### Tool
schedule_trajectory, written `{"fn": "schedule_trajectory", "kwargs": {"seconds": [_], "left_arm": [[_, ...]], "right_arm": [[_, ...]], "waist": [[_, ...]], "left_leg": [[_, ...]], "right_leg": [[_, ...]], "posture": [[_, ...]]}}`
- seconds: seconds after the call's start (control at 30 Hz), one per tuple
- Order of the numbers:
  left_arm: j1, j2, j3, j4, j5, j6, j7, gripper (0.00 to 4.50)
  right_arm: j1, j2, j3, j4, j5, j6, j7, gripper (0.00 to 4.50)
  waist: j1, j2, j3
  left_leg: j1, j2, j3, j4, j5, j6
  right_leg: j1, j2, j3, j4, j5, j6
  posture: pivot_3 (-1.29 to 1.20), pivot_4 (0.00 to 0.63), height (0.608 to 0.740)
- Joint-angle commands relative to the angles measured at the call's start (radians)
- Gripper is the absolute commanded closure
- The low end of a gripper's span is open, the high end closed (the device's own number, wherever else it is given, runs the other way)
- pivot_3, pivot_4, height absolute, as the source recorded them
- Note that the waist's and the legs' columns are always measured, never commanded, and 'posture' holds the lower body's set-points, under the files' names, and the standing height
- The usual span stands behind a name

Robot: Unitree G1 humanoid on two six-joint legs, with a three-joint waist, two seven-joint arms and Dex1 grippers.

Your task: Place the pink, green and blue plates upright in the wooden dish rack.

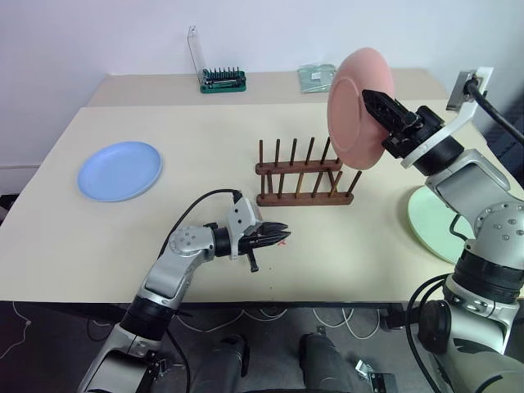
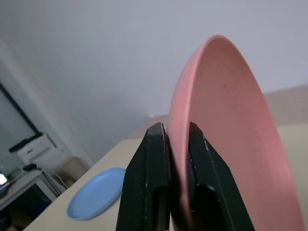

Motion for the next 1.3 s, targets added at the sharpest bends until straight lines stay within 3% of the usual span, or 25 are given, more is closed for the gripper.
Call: {"fn": "schedule_trajectory", "kwargs": {"seconds": [0.03,0.3,0.43,0.57,0.77,0.87,0.93,0.97,1.03,1.1,1.3], "left_arm": [[0.000,0.003,0.014,-0.031,-0.012,-0.011,0.004,3.93],[0.006,0.003,0.013,-0.040,-0.017,-0.001,0.011,3.93],[0.005,0.003,0.012,-0.040,-0.019,-0.003,0.009,3.93],[0.003,0.002,0.011,-0.038,-0.020,-0.003,0.007,3.93],[0.009,0.002,0.007,-0.043,-0.026,0.005,0.000,3.93],[0.007,0.000,0.003,-0.043,-0.025,0.005,-0.006,3.93],[0.003,-0.002,0.000,-0.037,-0.026,0.007,-0.014,3.93],[-0.004,-0.006,-0.007,-0.029,-0.028,0.007,-0.024,3.93],[-0.016,-0.014,-0.017,-0.012,-0.028,0.002,-0.036,3.93],[-0.025,-0.022,-0.020,-0.002,-0.025,0.000,-0.041,3.93],[-0.034,-0.031,-0.021,0.013,-0.025,-0.003,-0.054,3.93]], "right_arm": [[-0.009,0.002,-0.031,0.002,0.050,-0.010,-0.045,4.47],[-0.005,0.069,-0.038,0.064,0.059,-0.037,-0.236,4.47],[-0.002,0.075,-0.031,0.054,0.057,-0.055,-0.242,2.95],[-0.005,0.029,-0.015,0.008,-0.020,-0.119,-0.196,0.93],[0.047,-0.189,-0.058,-0.036,-0.151,-0.179,-0.054,0.93],[0.159,-0.306,-0.104,-0.040,-0.200,-0.177,0.060,0.93],[0.297,-0.430,-0.083,-0.034,-0.299,-0.147,0.134,0.93],[0.460,-0.547,0.002,-0.069,-0.429,-0.152,0.195,0.93],[0.701,-0.680,0.101,-0.134,-0.587,-0.186,0.293,0.09],[0.784,-0.687,0.108,-0.159,-0.622,-0.209,0.315,0.04],[0.795,-0.612,0.133,-0.191,-0.669,-0.170,0.314,0.04]], "waist": [[0.000,0.000,0.000],[0.000,0.000,0.000],[0.000,0.000,0.000],[0.000,0.000,0.000],[0.004,0.001,0.000],[0.003,0.001,0.000],[0.007,0.001,0.000],[0.010,0.002,0.000],[0.018,0.001,0.000],[0.014,0.001,0.000],[0.001,0.003,0.001]], "left_leg": [[0.000,0.000,0.000,0.000,0.000,0.000],[0.000,0.000,0.000,0.000,0.000,0.000],[0.000,0.000,0.000,0.000,0.000,0.000],[0.000,0.000,0.000,0.000,0.000,0.000],[0.000,-0.001,0.000,0.000,0.000,0.000],[0.000,-0.001,0.001,0.000,0.000,0.000],[-0.001,-0.001,0.001,0.000,0.000,0.001],[-0.001,-0.001,0.001,0.001,-0.001,0.001],[0.000,-0.003,0.002,0.001,-0.001,0.002],[0.000,-0.002,0.003,0.001,-0.001,0.002],[0.001,0.003,0.015,0.006,-0.002,0.004]], "right_leg": [[0.000,0.000,0.000,0.000,0.000,0.000],[0.000,0.000,0.000,0.000,0.000,0.000],[0.000,0.000,0.000,0.000,0.000,0.000],[0.000,0.000,0.000,0.000,0.000,0.000],[0.000,0.000,0.000,-0.001,0.000,0.000],[0.000,0.000,0.000,-0.001,0.000,0.000],[0.001,0.000,0.000,-0.001,0.000,0.000],[0.001,0.000,0.000,-0.001,0.000,0.001],[0.001,-0.001,0.000,-0.001,-0.001,0.002],[0.001,0.000,0.000,-0.002,-0.001,0.002],[0.001,-0.001,0.002,-0.002,0.001,0.006]], "posture": [[0.00,0.150,0.740],[0.00,0.150,0.740],[0.00,0.150,0.740],[0.00,0.150,0.740],[0.00,0.150,0.740],[0.00,0.150,0.740],[0.00,0.150,0.740],[0.00,0.150,0.740],[0.00,0.150,0.740],[0.00,0.150,0.740],[0.00,0.150,0.740]]}}
